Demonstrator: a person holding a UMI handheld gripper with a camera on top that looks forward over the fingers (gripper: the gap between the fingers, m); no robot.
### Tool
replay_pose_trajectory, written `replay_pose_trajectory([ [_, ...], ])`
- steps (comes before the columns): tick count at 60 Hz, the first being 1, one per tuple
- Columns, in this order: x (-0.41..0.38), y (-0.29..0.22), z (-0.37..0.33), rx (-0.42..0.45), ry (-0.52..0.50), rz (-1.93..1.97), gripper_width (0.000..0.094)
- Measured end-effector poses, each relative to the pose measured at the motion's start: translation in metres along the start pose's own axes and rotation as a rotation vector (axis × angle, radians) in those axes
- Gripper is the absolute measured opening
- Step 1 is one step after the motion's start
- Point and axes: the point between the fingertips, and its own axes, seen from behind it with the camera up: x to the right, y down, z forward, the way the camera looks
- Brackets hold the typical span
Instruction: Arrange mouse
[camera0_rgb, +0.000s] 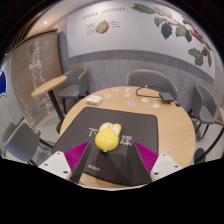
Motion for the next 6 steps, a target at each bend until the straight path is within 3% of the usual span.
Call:
replay_pose_trajectory([
  [6,0.025,0.013,-0.037,0.02,-0.016,0.021,0.0862],
])
